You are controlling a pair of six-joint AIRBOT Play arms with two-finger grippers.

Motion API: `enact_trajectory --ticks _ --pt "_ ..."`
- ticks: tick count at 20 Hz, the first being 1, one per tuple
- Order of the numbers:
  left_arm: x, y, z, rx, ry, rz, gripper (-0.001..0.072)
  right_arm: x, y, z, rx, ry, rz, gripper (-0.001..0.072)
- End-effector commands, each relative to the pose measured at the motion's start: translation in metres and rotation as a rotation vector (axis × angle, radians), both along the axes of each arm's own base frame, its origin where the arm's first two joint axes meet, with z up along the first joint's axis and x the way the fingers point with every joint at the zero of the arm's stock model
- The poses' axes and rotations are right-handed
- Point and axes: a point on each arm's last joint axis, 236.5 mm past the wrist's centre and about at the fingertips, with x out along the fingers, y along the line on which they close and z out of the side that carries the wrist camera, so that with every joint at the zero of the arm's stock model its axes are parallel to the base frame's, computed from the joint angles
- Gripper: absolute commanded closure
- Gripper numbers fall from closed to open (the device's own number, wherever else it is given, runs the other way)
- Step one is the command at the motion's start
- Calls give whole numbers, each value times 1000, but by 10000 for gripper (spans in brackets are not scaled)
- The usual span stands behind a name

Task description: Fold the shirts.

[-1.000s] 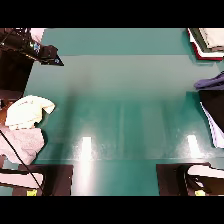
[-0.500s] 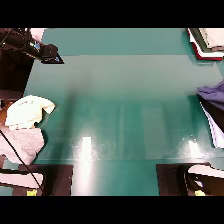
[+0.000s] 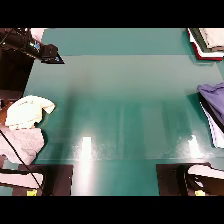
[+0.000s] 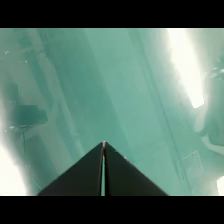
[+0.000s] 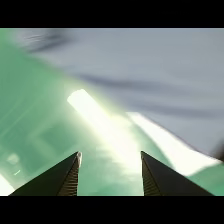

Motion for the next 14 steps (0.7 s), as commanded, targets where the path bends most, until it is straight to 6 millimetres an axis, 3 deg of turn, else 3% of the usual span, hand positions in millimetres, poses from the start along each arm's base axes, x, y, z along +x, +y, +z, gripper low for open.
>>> enact_trajectory --ticks 1,5,6,8,11,14 --pt "3 0 1 -4 -9 10 682 59 102 26 166 -165 286 264" --pt "0 0 -1 -2 5 5 682 84 236 29 201 -162 654 282" --pt "0 0 -1 -2 5 5 682 85 268 30 204 -169 734 383" --pt "0 0 -1 -1 6 5 682 85 320 33 196 -202 883 699" --pt "0 0 -1 -1 6 5 682 77 379 37 194 -245 1035 696" --pt "0 0 -1 -1 6 5 682 75 411 42 183 -303 1111 697"
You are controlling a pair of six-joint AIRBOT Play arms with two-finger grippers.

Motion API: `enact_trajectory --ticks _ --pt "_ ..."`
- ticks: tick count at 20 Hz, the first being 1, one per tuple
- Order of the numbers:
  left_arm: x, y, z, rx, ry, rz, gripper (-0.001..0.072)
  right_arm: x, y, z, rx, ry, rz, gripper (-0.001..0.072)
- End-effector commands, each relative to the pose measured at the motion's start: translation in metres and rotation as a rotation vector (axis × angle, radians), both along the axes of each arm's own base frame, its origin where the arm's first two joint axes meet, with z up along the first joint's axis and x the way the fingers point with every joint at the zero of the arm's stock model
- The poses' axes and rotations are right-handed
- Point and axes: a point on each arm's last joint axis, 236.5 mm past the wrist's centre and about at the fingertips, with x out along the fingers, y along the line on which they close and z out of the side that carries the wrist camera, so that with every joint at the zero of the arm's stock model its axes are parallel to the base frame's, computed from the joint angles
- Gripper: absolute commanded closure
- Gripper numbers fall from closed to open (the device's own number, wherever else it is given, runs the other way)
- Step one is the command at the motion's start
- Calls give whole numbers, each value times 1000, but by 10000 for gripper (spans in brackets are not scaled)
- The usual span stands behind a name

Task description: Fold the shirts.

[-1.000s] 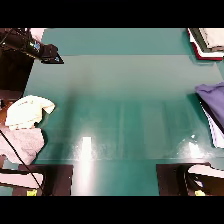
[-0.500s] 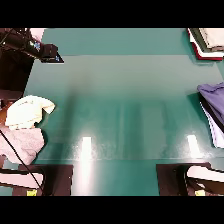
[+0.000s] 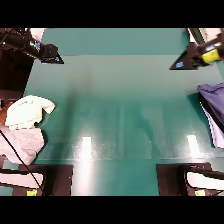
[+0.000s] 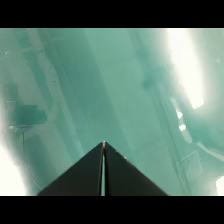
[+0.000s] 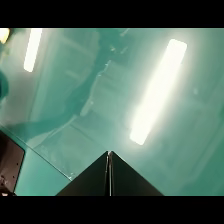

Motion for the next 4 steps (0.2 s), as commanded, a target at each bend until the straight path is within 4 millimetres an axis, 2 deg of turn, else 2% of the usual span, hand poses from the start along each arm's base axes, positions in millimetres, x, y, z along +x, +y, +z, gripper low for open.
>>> enact_trajectory --ticks 1,4 --pt "0 0 0 0 1 1 682 -4 45 7 23 -76 99 696" --pt "0 0 0 0 1 1 682 -4 47 8 24 -77 102 696"
